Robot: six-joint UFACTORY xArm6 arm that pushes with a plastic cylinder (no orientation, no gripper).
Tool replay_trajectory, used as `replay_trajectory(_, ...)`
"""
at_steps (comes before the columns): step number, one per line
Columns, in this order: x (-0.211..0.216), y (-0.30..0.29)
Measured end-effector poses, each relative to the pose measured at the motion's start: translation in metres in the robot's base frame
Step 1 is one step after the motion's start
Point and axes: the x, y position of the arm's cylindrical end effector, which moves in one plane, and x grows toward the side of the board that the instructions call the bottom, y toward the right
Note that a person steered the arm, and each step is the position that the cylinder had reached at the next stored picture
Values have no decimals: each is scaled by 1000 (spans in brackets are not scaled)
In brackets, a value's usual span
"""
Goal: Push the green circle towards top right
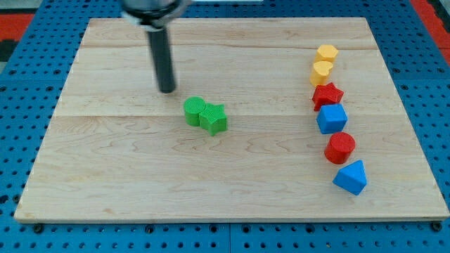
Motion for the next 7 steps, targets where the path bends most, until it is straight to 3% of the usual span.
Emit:
replay_trajectory(1,54,15)
replay_trajectory(3,63,123)
replay_trajectory(5,22,79)
replay_trajectory(6,-41,99)
replay_trajectory(7,-76,88)
